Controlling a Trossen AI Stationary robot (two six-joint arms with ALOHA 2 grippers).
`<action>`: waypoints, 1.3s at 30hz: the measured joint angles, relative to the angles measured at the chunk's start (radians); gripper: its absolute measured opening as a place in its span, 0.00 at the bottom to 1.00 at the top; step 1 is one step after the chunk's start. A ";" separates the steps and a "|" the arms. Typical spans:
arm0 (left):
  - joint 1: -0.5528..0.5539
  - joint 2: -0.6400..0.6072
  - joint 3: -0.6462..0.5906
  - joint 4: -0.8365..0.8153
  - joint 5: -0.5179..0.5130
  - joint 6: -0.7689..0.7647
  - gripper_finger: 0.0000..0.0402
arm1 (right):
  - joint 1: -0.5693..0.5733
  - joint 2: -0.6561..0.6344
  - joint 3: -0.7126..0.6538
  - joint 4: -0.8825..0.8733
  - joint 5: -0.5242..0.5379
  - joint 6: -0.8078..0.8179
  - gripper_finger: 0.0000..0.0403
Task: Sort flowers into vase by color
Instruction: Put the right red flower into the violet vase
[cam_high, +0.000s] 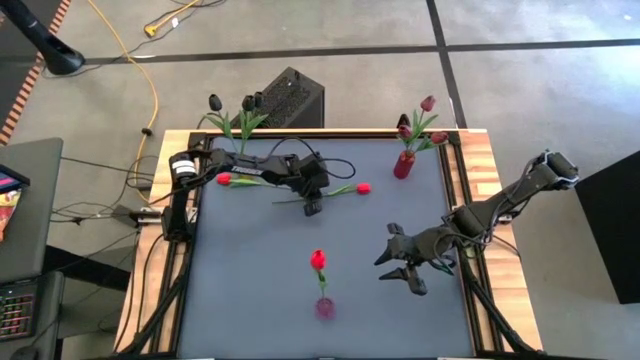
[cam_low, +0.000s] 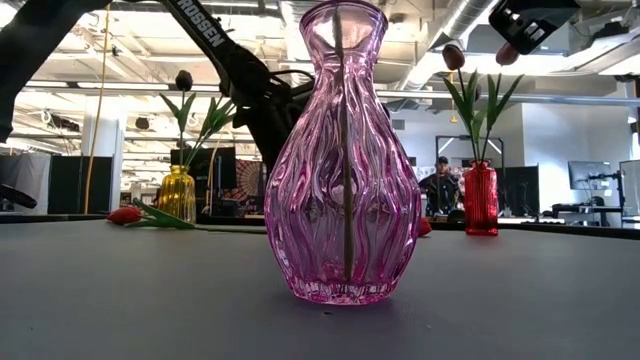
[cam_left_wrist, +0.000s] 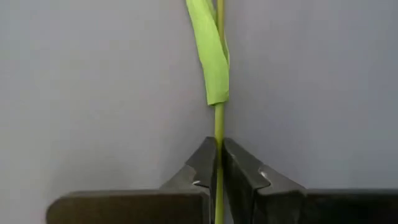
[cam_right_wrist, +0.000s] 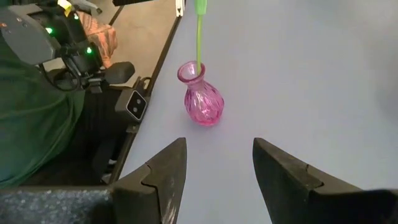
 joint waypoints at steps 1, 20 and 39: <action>0.000 0.000 0.000 0.000 0.009 0.000 0.02 | 0.000 0.000 0.000 0.002 0.000 0.000 0.52; -0.036 -0.294 -0.009 0.127 0.137 -0.011 0.00 | 0.000 0.000 0.000 0.028 0.014 0.010 0.52; -0.094 -0.809 -0.572 1.241 0.107 -0.374 0.00 | -0.031 0.000 0.000 0.061 0.020 0.006 0.52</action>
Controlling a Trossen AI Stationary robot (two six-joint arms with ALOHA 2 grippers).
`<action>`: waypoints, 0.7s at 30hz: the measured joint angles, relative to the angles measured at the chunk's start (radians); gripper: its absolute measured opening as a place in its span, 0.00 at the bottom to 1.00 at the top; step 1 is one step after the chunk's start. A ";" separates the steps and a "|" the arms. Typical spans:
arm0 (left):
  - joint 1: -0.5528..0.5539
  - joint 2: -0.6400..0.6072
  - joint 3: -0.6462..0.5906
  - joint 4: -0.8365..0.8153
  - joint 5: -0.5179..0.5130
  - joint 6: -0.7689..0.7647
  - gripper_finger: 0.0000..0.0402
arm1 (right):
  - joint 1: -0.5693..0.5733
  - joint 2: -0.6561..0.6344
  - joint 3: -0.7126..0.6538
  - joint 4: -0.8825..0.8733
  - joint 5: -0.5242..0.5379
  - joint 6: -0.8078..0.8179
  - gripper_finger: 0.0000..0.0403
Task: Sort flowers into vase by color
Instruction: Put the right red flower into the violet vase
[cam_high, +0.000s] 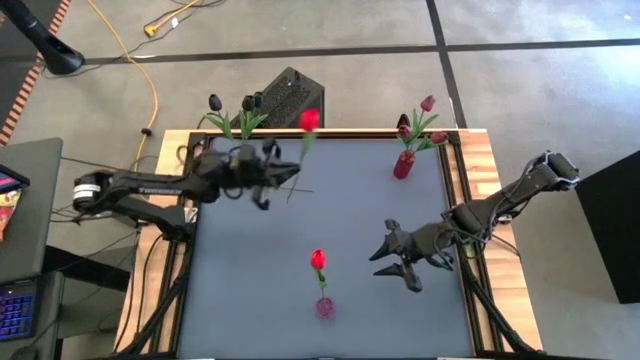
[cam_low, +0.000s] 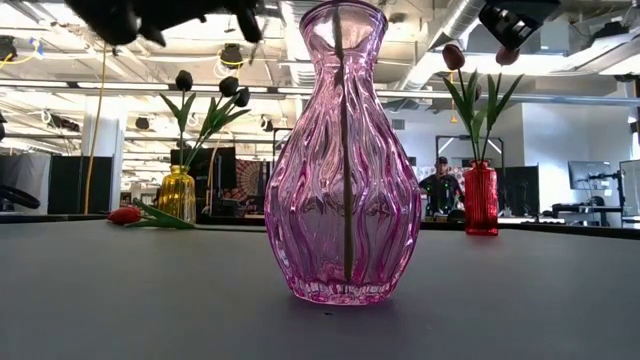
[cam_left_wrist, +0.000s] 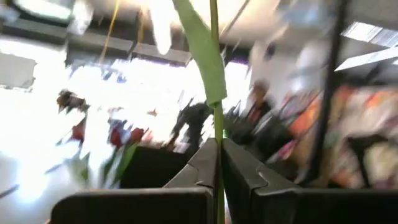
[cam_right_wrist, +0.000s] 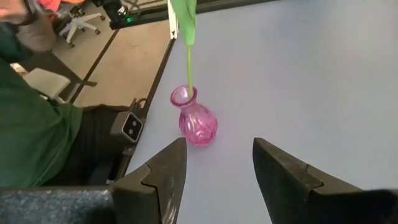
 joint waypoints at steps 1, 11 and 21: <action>-0.009 -0.008 -0.034 0.085 0.005 -0.026 0.00 | -0.004 0.000 0.000 0.005 0.000 0.000 0.52; -0.210 -0.014 -0.247 0.578 -0.003 -0.049 0.00 | -0.023 0.000 0.000 0.016 0.001 -0.003 0.52; -0.526 0.073 -0.237 0.592 -0.072 0.181 0.00 | -0.023 0.000 0.000 0.023 0.030 0.001 0.52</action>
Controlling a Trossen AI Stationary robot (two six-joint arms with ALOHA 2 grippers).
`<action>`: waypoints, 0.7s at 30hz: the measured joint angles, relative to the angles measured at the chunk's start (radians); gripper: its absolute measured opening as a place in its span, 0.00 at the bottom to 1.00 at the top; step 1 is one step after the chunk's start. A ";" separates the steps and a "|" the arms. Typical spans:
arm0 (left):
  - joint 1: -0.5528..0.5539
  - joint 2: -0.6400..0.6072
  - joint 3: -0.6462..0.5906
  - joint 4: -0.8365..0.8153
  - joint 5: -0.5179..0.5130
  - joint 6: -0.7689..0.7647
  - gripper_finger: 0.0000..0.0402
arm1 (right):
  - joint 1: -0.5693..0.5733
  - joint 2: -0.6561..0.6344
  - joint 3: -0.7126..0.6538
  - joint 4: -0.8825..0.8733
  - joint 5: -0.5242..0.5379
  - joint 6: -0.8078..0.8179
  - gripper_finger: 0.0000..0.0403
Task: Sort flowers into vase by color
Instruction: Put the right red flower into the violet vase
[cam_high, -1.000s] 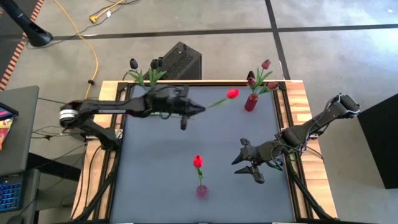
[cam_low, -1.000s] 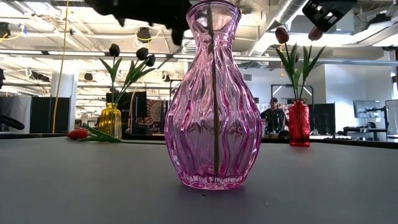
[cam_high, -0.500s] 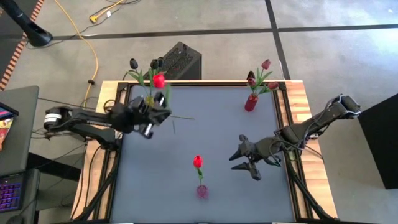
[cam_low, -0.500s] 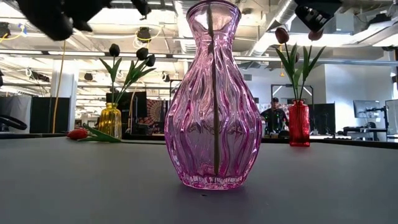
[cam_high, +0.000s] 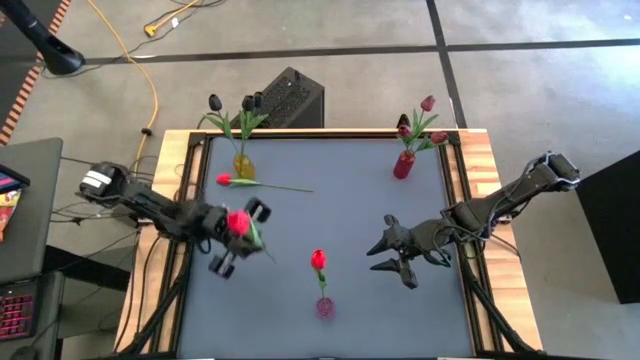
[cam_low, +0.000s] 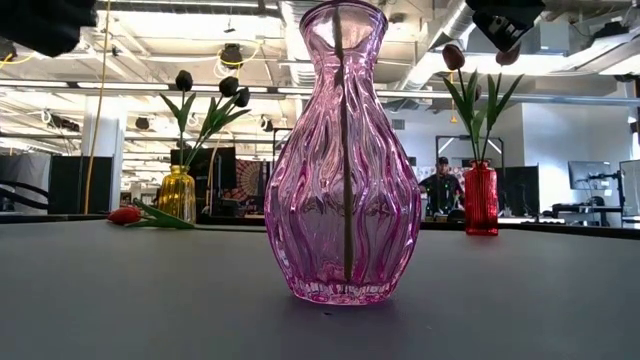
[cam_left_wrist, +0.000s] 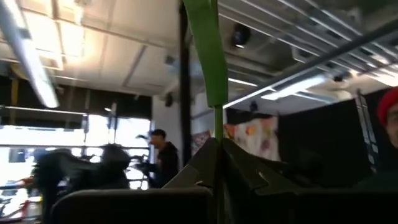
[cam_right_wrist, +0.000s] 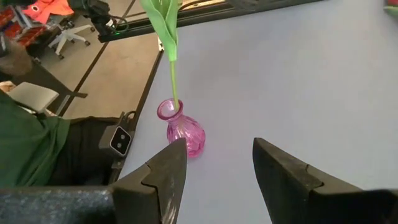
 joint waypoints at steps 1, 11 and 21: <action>-0.030 0.025 0.009 0.010 -0.011 0.019 0.00 | 0.000 0.000 0.000 0.002 0.001 0.000 0.52; -0.210 0.325 0.239 0.027 -0.087 0.115 0.00 | 0.000 0.000 0.000 0.033 0.001 0.001 0.52; -0.264 0.496 0.411 0.027 -0.124 0.174 0.00 | 0.001 0.000 0.000 0.031 0.001 0.000 0.52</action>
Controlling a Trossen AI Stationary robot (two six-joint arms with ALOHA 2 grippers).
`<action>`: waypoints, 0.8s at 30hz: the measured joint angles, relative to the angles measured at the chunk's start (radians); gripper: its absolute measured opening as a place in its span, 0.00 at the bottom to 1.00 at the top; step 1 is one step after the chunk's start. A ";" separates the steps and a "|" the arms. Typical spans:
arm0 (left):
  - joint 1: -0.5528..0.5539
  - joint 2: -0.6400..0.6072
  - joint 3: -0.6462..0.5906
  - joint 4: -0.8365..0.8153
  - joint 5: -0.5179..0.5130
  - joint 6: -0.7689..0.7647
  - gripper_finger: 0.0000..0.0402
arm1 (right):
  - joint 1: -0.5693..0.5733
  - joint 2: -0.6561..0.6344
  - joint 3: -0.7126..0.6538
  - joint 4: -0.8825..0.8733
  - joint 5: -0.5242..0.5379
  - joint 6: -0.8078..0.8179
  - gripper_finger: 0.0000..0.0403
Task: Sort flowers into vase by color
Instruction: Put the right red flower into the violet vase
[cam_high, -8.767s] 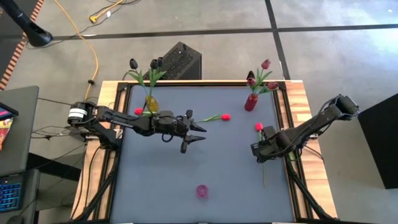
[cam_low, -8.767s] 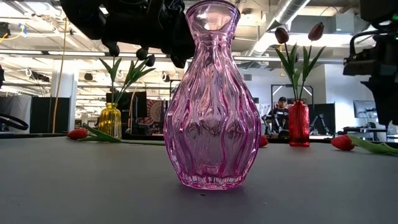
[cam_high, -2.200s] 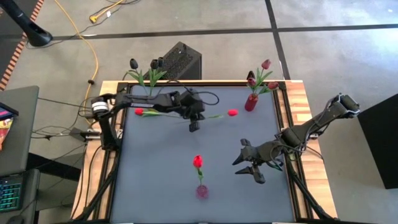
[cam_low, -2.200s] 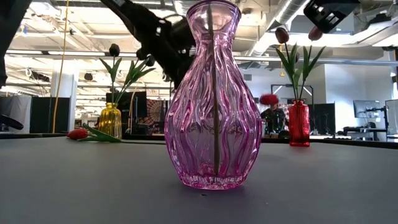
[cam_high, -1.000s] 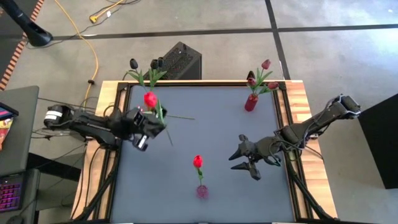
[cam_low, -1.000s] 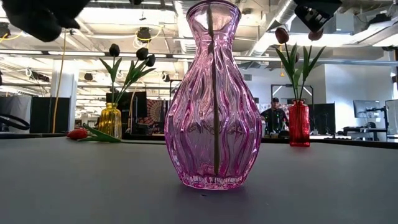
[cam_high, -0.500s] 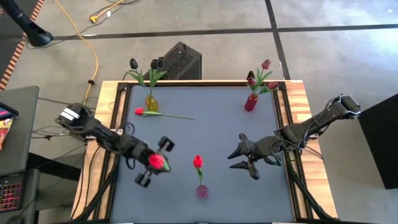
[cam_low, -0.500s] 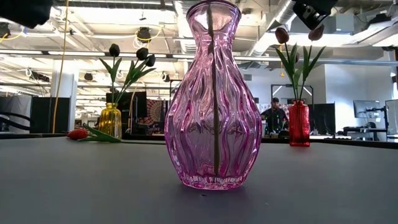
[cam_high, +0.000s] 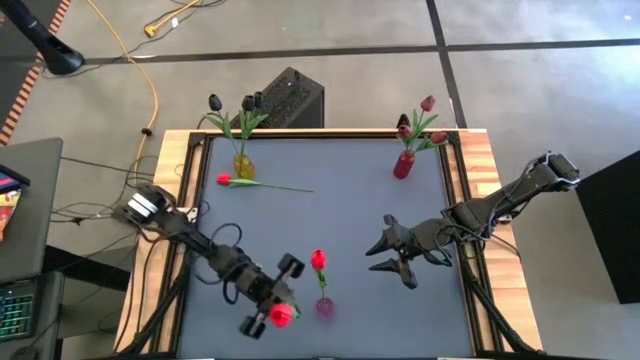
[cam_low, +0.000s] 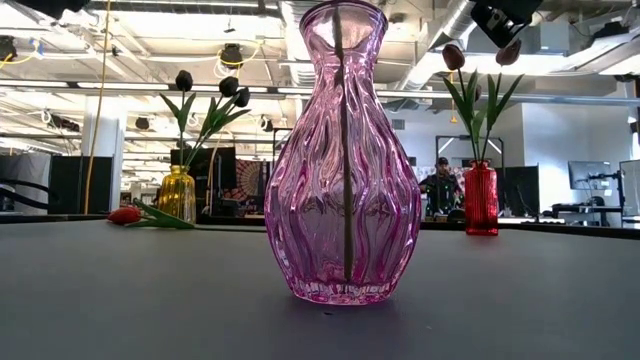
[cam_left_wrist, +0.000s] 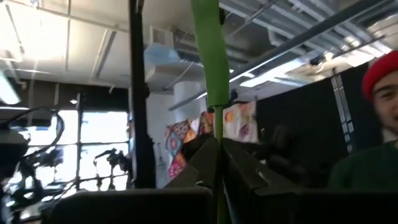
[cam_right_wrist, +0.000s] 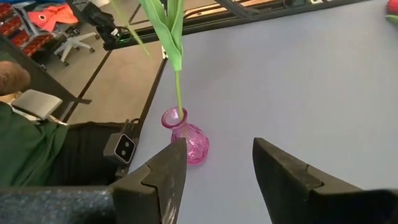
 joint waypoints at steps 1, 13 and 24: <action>0.002 0.016 0.009 0.000 -0.010 0.008 0.00 | 0.000 0.000 0.000 0.000 0.000 -0.001 0.52; 0.067 0.191 0.124 -0.005 -0.026 -0.053 0.00 | 0.003 0.000 0.000 -0.001 -0.006 -0.007 0.52; 0.079 0.200 0.111 -0.005 -0.027 -0.028 0.00 | 0.003 0.000 0.000 -0.008 -0.008 -0.008 0.52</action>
